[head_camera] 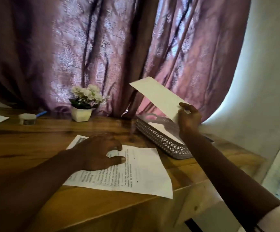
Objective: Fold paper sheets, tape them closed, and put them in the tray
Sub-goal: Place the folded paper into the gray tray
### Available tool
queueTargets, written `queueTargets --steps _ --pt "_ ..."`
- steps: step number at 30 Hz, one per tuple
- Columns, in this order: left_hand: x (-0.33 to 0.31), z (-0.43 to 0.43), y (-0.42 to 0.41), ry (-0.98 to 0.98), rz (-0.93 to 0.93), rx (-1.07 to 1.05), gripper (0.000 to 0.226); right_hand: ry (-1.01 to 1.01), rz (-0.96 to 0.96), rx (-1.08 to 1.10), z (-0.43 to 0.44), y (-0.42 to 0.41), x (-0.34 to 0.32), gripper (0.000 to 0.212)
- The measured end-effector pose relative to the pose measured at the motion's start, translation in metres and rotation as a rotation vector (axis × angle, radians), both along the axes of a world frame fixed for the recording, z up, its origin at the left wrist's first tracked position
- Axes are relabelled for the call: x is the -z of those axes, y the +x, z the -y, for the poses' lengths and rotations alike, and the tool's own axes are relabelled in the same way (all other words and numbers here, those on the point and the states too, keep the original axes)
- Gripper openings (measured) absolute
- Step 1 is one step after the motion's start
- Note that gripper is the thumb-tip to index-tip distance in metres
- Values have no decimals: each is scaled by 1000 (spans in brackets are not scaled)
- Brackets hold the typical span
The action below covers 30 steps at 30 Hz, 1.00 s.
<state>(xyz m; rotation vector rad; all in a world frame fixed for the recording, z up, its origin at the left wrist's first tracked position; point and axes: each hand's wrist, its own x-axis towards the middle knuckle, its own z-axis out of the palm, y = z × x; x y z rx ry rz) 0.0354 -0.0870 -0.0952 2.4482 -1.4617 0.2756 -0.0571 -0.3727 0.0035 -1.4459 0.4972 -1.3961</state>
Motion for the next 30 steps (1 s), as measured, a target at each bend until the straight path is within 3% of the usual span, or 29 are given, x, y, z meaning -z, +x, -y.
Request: queueTargets --steps 4,8,12,14,18,22,24,26,28,30 --pt "1 -1 1 15 -16 -11 81 76 -93 153 31 -25 3 24" --pt "3 -4 -2 -13 -26 -30 97 -28 -308 219 39 -40 13 26" --pt "4 -7 -1 -33 -33 -43 93 -131 -715 171 48 -33 21 16" --pt "6 -7 2 -31 -35 -43 89 -189 -891 82 53 -26 18 21" --pt "6 -7 2 -41 -52 -51 81 -517 -1376 17 55 -17 14 14" --pt "5 -6 2 -41 -50 -41 81 -697 -1645 -56 49 -14 5 36" --pt "5 -6 4 -22 -47 -32 80 -710 -1703 -49 47 -15 -1 42" --pt "3 -6 2 -13 -39 -23 71 -849 -1728 163 42 -20 -8 47" --pt "0 -5 -1 -9 -23 -5 62 -973 -1570 292 29 -20 -13 47" --pt "-5 -7 -1 -43 -31 -12 58 -978 -1297 22 5 -17 -15 41"
